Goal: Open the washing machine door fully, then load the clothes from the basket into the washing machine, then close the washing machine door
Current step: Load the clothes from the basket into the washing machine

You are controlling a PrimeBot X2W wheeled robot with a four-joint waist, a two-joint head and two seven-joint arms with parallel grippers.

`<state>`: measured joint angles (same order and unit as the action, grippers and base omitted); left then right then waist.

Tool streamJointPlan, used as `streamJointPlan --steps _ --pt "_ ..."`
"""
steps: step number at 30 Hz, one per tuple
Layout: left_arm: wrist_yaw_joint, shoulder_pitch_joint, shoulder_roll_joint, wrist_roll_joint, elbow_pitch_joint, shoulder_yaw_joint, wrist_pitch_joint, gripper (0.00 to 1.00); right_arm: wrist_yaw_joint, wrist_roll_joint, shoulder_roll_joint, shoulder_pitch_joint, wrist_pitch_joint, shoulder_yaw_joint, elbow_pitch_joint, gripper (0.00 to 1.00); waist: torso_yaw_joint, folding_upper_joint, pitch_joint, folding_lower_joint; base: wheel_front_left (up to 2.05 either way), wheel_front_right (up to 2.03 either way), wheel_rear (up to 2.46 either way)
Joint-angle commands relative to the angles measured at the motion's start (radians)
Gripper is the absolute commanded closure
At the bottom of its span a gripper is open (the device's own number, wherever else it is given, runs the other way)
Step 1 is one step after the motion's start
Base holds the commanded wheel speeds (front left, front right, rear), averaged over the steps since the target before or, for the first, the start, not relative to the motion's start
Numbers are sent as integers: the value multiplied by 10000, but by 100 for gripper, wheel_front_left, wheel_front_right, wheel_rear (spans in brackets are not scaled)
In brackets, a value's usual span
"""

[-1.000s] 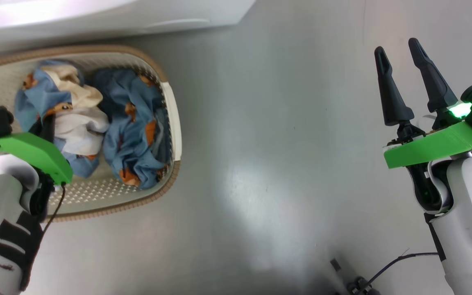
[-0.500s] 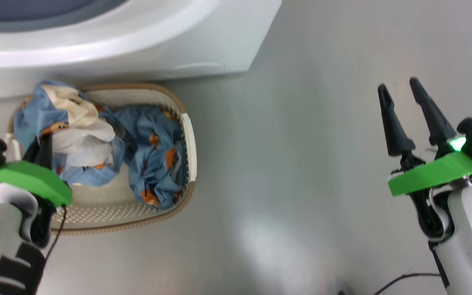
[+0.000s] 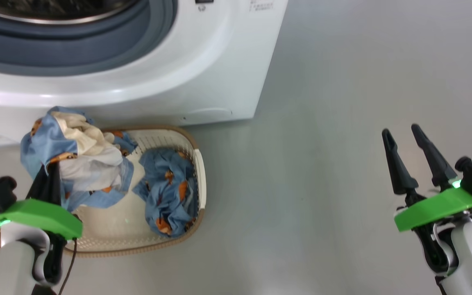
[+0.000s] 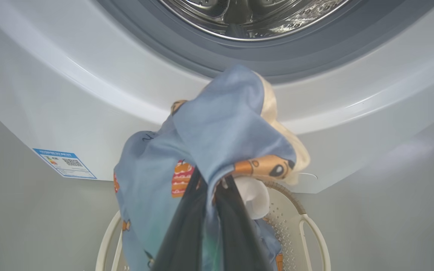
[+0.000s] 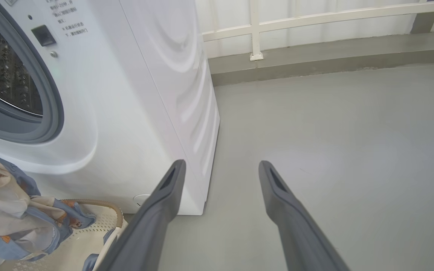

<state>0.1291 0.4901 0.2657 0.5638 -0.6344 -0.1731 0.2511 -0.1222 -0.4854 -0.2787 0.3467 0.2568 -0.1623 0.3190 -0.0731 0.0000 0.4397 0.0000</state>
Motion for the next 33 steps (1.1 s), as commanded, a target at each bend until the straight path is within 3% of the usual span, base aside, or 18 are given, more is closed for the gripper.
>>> streamJointPlan --steps 1,14,23,33 --pt "15 -316 334 -188 496 538 106 100 -85 -68 -133 -408 49 -83 -167 0 65 0 -580 0 0 0 0" --pt "15 -2651 -448 -1090 3395 1999 106 100 -85 -190 -298 -1395 49 170 -51 0 188 0 -1837 0 0 0 0" --pt "15 -3998 -963 -1575 5010 2597 106 100 -85 -131 -294 -1773 49 394 -203 0 183 0 -1893 0 0 0 0" --pt "15 -3894 -1133 -1639 5334 2714 107 100 -85 -48 -199 -1663 49 529 -377 0 116 0 -1469 0 0 0 0"
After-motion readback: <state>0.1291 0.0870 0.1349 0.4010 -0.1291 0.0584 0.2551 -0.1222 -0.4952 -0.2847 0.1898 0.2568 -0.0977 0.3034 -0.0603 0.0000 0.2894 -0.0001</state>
